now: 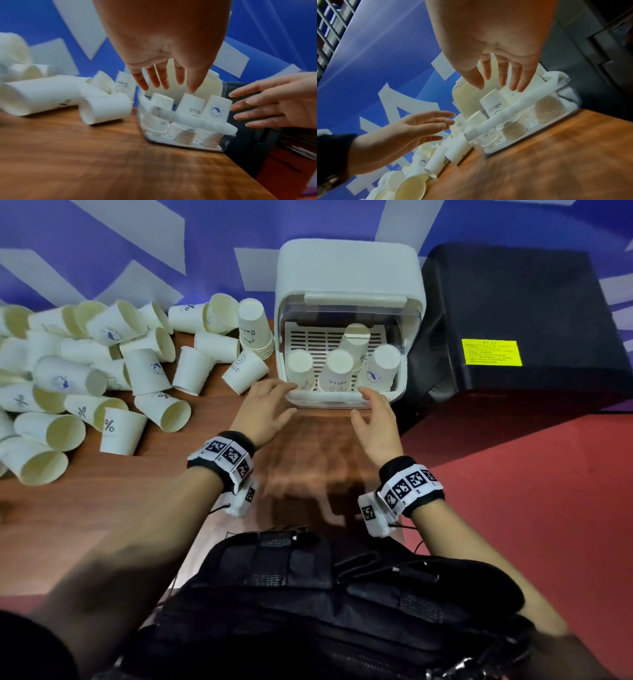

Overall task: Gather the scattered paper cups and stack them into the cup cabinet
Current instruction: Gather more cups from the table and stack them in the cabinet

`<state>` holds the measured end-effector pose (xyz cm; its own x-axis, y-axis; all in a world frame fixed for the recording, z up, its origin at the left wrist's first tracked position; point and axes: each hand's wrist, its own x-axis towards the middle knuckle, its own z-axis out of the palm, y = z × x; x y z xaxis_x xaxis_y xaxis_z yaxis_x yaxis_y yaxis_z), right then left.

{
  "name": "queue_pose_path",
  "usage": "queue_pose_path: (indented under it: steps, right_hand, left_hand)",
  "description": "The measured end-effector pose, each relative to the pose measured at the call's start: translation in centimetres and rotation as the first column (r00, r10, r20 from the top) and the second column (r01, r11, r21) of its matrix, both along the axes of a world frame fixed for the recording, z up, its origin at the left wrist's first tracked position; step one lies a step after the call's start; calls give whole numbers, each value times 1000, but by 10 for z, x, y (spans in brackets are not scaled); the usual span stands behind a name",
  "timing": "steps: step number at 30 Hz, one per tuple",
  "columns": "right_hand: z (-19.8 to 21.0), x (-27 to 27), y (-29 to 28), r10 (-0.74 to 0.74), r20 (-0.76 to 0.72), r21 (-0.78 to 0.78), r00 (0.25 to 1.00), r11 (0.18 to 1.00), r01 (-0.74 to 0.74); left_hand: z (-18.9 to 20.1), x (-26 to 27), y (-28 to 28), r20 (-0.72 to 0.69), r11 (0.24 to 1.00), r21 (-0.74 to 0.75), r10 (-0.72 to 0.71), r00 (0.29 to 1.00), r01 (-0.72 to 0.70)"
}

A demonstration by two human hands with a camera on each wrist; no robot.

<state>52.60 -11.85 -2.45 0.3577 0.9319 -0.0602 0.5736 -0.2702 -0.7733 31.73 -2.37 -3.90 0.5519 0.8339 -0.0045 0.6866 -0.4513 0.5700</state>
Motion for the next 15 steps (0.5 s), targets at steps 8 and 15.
queue_pose_path:
  steps: [8,15]
  right_hand:
    - [15,-76,13,150,-12,-76,989,986,-151]
    - [33,-160,27,179,-3,-96,984,979,-179]
  left_hand:
    - [-4,-96,-14,57,987,-40,155,986,-153]
    - [0,-168,-10,58,984,-66,166,984,-163]
